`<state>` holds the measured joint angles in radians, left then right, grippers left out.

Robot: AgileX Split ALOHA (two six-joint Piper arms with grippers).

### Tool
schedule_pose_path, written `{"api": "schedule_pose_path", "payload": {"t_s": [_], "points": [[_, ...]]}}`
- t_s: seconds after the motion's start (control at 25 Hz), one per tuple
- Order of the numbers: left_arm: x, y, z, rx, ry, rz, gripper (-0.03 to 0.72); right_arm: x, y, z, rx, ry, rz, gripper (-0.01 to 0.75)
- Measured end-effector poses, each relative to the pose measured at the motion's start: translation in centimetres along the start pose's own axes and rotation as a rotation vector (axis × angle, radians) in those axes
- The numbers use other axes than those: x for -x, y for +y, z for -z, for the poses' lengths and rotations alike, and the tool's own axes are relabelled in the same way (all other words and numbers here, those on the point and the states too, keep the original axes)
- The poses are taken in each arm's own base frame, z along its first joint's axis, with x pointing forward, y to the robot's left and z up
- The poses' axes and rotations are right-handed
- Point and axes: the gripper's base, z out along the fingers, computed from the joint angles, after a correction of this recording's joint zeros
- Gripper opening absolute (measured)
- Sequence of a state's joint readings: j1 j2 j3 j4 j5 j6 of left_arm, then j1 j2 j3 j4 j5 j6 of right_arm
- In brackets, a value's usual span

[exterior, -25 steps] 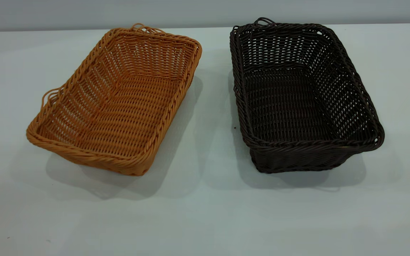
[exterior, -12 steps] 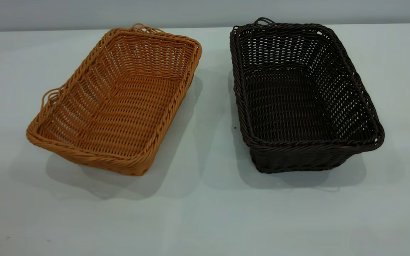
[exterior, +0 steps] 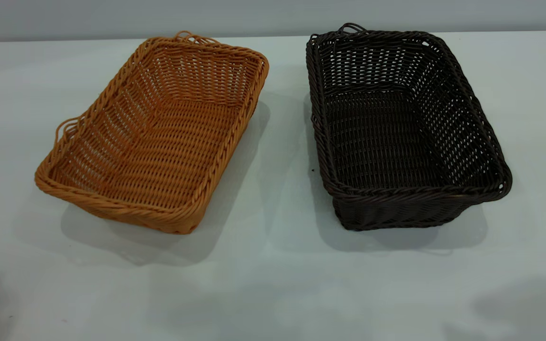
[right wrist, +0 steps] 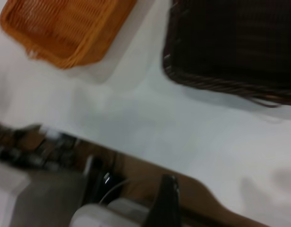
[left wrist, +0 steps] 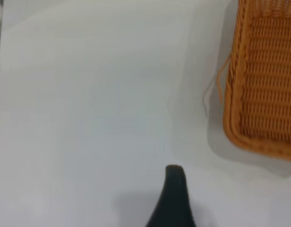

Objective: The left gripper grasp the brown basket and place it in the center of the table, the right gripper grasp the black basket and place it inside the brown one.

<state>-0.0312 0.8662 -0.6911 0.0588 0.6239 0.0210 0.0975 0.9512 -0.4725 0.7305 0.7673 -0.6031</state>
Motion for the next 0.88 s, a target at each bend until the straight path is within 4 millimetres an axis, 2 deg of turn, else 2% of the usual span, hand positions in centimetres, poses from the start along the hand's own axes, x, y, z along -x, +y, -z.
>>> {"api": "schedule_pose_path", "payload": {"t_s": [0.2,0.36,0.52,0.64,0.76,0.88], "points": [[2.9,0.0,-4.0,-0.009,0.051,-0.015,0.585,0.6,0.7,-5.7,0.063,0.123,-0.018,0.607],[4.3,-0.1,-6.1,-0.018,0.063,-0.024,0.585,0.7,2.6,-10.2,0.086,0.219,-0.084,0.598],[4.8,-0.3,-7.5,-0.035,0.074,-0.006,0.587,1.2,2.9,-14.4,0.074,0.31,-0.436,0.593],[5.0,-0.4,-8.0,-0.041,0.076,0.001,0.587,0.0,2.1,-17.5,0.049,0.383,-0.749,0.594],[5.0,-0.4,-8.2,-0.04,0.073,0.001,0.587,-0.4,1.5,-19.6,0.038,0.364,-1.006,0.594],[5.0,-0.4,-8.2,-0.047,0.072,0.012,0.587,-0.2,0.9,-20.9,0.012,0.326,-1.126,0.594]]}}
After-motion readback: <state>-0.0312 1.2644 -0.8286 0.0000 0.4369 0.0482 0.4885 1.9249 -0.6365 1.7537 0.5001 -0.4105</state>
